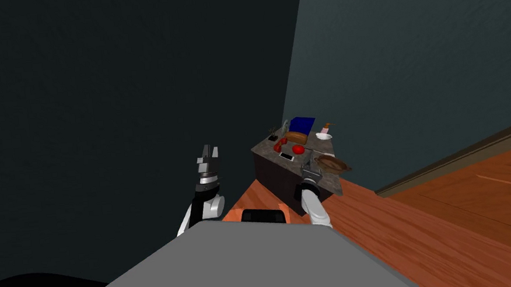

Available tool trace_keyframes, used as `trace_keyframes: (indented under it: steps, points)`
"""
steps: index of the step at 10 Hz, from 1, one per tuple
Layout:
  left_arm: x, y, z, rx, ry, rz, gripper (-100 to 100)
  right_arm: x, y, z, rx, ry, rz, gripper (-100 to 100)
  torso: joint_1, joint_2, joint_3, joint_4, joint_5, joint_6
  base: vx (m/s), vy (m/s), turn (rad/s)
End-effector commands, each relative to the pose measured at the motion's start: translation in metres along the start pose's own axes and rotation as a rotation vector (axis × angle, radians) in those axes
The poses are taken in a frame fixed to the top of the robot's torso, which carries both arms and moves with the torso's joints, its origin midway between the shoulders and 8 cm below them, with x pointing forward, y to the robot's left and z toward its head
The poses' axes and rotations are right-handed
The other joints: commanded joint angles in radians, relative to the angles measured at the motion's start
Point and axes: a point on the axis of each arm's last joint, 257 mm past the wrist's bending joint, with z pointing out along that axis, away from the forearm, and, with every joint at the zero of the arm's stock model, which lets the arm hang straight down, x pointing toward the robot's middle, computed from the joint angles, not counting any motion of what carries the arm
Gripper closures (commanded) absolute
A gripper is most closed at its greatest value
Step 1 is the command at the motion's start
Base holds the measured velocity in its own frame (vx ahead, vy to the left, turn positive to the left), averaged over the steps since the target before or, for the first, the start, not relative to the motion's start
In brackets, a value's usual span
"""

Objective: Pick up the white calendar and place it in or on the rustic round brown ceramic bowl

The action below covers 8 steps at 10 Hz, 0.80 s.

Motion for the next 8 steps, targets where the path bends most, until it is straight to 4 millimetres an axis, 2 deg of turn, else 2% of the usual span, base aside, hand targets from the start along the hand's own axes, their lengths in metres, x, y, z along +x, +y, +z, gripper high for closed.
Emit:
trace_keyframes:
  steps: [1,3,4,5,6,7,8]
  points:
    - [0.0,0.0,0.0,0.0,0.0,0.0,0,0.0076,-0.0033,-0.0046,0.037,0.013,-0.022,-100,0.0,0.0,0.0,0.0,0.0,0.0,0.179,-0.063,-0.017]
    - [0.0,0.0,0.0,0.0,0.0,0.0,0,0.012,-0.0041,-0.0076,0.065,0.021,-0.033,-100,-0.003,0.002,0.001,0.0,-0.001,0.0,0.155,-0.091,-0.012]
    - [0.0,0.0,0.0,0.0,0.0,0.0,0,0.0108,-0.0039,-0.0069,0.056,0.019,-0.028,-100,-0.005,0.003,0.001,0.001,-0.001,0.0,0.069,-0.047,0.008]
    - [0.0,0.0,0.0001,0.0,0.0,0.0,0,0.0108,-0.0042,-0.0069,0.058,0.019,-0.03,0,-0.002,0.007,0.004,0.001,-0.001,0.0,0.013,-0.009,0.001]
    - [0.0001,0.0,0.0001,0.0,0.0,0.0,0,0.0038,-0.0003,-0.0042,0.054,0.013,-0.029,-100,0.001,0.011,0.006,0.002,0.0,0.0,0.056,-0.058,-0.042]
    - [0.0,0.0,0.0001,0.0,0.0,0.0,0,0.0067,-0.0016,-0.0067,0.057,0.015,-0.026,-100,-0.002,0.01,0.006,0.002,0.0,0.0,0.035,-0.036,-0.002]
    - [0.0,0.0,0.0001,0.0,0.0,0.0,0,0.006,-0.0011,-0.0066,0.056,0.015,-0.028,100,0.0,0.011,0.006,0.002,0.0,0.0,0.005,-0.005,0.002]
